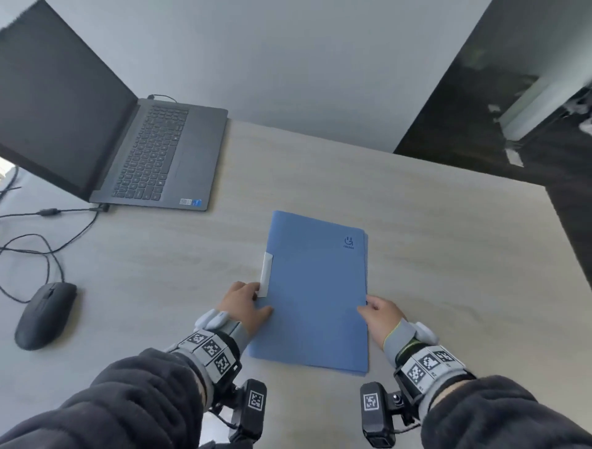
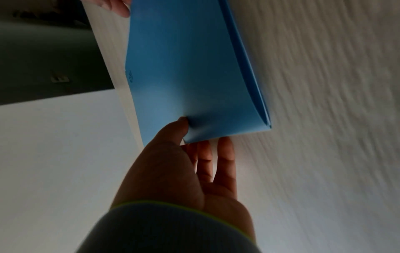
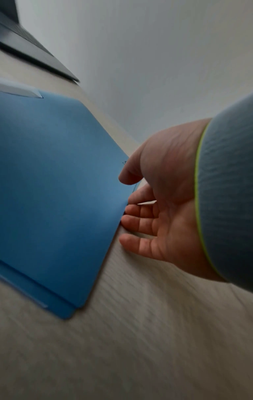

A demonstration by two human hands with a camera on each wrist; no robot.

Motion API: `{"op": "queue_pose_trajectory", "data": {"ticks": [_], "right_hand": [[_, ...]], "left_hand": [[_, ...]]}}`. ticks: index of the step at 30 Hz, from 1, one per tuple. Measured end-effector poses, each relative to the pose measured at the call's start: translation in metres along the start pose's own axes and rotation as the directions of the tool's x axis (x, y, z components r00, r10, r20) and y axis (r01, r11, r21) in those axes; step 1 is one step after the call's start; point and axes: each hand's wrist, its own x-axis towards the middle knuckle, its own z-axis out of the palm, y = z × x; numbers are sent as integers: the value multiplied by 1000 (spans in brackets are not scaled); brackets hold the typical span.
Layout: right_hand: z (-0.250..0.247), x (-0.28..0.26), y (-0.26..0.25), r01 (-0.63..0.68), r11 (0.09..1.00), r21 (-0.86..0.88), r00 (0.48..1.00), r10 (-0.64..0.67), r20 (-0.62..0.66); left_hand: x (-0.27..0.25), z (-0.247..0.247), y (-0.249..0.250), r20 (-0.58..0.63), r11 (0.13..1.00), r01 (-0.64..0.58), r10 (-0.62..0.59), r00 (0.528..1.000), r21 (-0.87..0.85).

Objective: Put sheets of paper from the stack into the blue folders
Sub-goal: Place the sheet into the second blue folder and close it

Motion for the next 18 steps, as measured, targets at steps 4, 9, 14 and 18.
{"op": "queue_pose_trajectory", "data": {"ticks": [4, 9, 14, 18], "right_hand": [[-61, -20, 53, -130, 977, 169, 981, 151, -119], [-58, -20, 60, -113, 975, 192, 982, 139, -130], [-59, -25, 76, -103, 976, 189, 984, 129, -126], [-68, -28, 78, -78, 979, 190, 992, 96, -87]], "left_hand": [[6, 61, 56, 147, 995, -103, 103, 984, -7], [-8, 64, 70, 138, 976, -86, 115, 984, -201], [-21, 68, 82, 168, 969, 9, 34, 985, -248], [-30, 65, 90, 147, 970, 13, 23, 989, -242]]}}
